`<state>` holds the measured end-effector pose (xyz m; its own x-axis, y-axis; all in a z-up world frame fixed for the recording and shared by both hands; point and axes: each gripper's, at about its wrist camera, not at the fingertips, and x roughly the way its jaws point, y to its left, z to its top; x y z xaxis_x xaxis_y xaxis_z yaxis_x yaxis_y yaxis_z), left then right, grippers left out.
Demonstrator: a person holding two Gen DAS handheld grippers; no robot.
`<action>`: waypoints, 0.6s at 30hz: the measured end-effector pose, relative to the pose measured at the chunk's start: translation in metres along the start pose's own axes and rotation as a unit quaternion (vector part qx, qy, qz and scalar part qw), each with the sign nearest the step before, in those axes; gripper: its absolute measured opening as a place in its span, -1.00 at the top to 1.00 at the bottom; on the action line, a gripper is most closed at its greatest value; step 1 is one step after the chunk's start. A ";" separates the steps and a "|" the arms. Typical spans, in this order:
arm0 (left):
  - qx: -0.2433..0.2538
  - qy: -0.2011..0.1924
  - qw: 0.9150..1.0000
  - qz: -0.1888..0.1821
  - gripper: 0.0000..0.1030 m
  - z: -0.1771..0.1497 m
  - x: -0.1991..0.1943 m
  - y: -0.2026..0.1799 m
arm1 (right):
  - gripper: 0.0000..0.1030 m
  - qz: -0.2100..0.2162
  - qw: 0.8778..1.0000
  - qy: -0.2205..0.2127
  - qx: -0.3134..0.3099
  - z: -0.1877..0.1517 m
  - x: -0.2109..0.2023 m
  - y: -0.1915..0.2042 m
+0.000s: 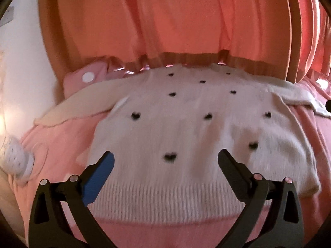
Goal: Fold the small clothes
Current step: 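Grasp a sweater sleeve with the right tool and fold it across the body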
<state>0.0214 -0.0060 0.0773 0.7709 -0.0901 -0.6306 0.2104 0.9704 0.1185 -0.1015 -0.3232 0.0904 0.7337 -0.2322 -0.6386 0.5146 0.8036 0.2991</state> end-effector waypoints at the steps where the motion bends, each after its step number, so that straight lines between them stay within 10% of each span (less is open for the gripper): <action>1: 0.000 0.005 1.000 0.000 -0.90 0.005 0.007 -0.002 | -0.90 -0.018 1.000 0.005 0.021 0.012 0.014 -0.022; 10: -0.002 0.026 1.000 0.007 -0.90 0.034 0.075 -0.022 | -0.85 -0.071 0.965 0.003 0.252 0.079 0.110 -0.211; 14: -0.021 0.038 0.999 0.004 -0.90 0.036 0.099 -0.017 | -0.15 -0.065 0.947 -0.001 0.314 0.096 0.141 -0.239; 17: -0.023 0.056 0.998 0.005 -0.90 0.031 0.112 -0.010 | 0.73 -0.085 0.956 0.003 0.280 0.121 0.158 -0.220; 18: -0.023 0.063 0.998 0.008 -0.90 0.030 0.116 -0.005 | 0.73 -0.091 0.961 -0.011 0.262 0.126 0.154 -0.207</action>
<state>0.1280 -0.0276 0.0266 0.6914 -0.0485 -0.7208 0.1685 0.9811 0.0956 -0.0394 -0.5944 0.0200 0.6157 -0.3589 -0.7015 0.7844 0.3636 0.5025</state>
